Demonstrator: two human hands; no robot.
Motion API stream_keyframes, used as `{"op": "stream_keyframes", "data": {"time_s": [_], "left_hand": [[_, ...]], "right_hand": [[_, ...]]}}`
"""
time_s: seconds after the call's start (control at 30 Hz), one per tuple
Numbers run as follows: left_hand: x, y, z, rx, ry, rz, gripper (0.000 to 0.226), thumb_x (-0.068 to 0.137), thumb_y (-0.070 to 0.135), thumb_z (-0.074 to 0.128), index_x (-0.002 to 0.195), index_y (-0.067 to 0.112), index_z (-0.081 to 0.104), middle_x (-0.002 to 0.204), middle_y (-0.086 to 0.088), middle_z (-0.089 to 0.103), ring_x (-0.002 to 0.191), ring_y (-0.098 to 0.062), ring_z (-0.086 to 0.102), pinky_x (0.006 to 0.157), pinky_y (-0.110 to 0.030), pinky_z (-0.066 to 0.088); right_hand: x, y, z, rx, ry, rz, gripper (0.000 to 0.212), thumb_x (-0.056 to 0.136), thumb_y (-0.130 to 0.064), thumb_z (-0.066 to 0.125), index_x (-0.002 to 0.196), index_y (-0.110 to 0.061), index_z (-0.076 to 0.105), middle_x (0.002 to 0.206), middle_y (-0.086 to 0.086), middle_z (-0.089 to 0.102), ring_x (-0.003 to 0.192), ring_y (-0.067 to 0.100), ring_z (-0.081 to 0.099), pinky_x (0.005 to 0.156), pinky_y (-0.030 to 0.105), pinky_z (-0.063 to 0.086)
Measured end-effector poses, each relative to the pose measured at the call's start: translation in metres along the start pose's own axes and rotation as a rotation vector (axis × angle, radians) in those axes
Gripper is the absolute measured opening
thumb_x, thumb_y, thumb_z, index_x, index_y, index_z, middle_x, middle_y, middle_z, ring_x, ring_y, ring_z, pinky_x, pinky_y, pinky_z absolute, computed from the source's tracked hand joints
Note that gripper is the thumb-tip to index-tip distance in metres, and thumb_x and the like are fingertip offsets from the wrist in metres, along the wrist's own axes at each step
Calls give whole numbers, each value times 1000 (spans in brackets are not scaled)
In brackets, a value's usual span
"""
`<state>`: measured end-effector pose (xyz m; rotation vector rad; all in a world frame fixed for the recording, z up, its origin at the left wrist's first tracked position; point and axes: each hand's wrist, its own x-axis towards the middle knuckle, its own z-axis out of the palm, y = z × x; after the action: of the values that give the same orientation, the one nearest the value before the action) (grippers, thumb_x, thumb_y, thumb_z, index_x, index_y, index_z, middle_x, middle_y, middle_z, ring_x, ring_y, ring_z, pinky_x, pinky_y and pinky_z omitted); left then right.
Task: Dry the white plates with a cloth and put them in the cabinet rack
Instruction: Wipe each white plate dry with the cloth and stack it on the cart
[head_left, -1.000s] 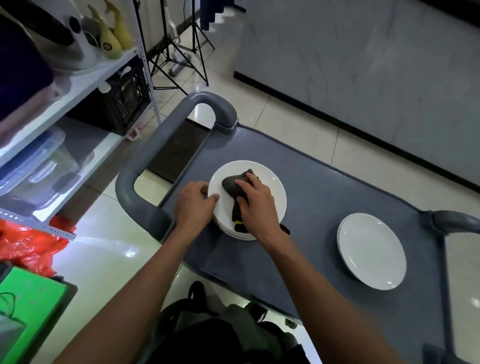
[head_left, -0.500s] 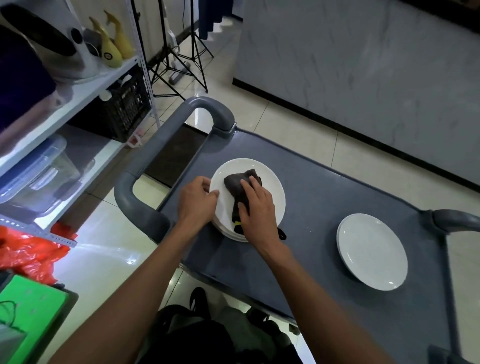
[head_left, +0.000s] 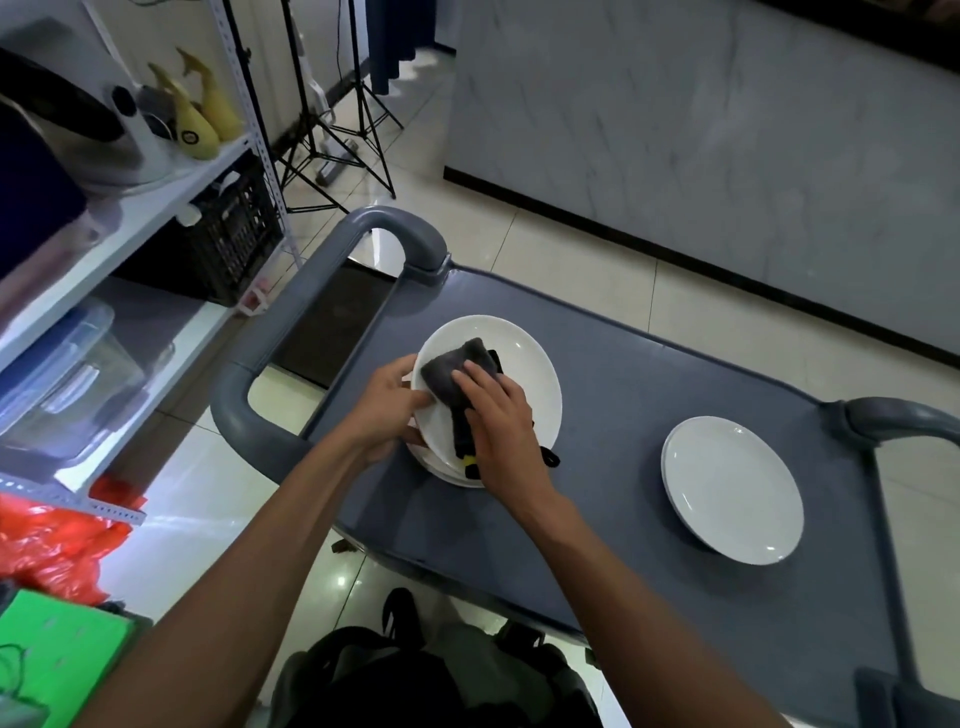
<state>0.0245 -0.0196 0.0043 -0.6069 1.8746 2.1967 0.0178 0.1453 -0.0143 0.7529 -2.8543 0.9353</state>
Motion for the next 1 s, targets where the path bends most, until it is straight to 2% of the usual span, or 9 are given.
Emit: {"op": "stream_keyframes", "data": {"time_s": [0.17,0.27,0.37,0.47,0.57,0.7,0.77,0.87,1.0], "left_hand": [[-1,6,2,-22,-84,28,51,92,-15,47,122,22,64,106,-18,71,89,-32,71,62,-49,61],[0,14,8,-31,-130,54,53,93,-13,50,116,31,67,105,-14,73,91,-34,72,68,-54,60],[1,19,14,-48,-149,75,52,92,-11,53,122,29,65,107,-11,74,92,-35,72,68,-56,60],[1,20,19,-66,-143,96,52,91,-10,55,126,27,64,105,-9,74,94,-35,72,64,-52,61],[0,19,24,-102,-150,112,54,89,-11,56,127,25,64,106,-12,72,94,-35,69,62,-47,60],[1,19,33,-144,-120,117,52,87,-12,56,115,31,68,97,-5,74,89,-30,67,58,-40,58],[2,20,36,-162,-89,114,53,86,-11,56,115,32,69,94,-1,75,87,-28,67,57,-39,57],[4,22,38,-185,-53,126,53,87,-9,57,126,25,65,97,1,76,91,-28,68,59,-40,58],[3,27,41,-222,-25,138,51,87,-9,55,125,23,66,100,0,74,94,-30,67,59,-40,57]], "right_hand": [[12,0,-10,-66,96,-64,47,96,-9,48,142,-18,54,152,4,46,133,34,42,111,45,34],[24,-1,-24,-126,155,-87,48,95,-14,47,142,-22,54,152,4,46,135,31,40,109,44,34],[35,0,-41,-177,180,-68,48,96,-17,47,143,-22,52,153,4,44,136,30,37,108,44,33],[43,7,-60,-234,219,-17,49,96,-9,55,143,-20,52,154,4,43,136,31,38,109,48,35],[43,16,-78,-243,270,59,45,100,-8,50,143,-18,52,154,5,43,136,32,39,109,51,37],[34,28,-88,-265,286,124,47,101,-7,48,145,-20,48,156,2,40,137,31,36,106,49,37],[32,32,-90,-278,294,153,47,101,-6,48,145,-21,49,156,1,40,136,31,36,105,49,38],[28,35,-91,-284,305,193,46,101,-7,48,145,-21,49,156,0,41,135,31,38,105,49,38],[18,34,-89,-286,310,222,48,99,-5,49,145,-21,49,155,0,42,133,31,39,107,50,37]]}}
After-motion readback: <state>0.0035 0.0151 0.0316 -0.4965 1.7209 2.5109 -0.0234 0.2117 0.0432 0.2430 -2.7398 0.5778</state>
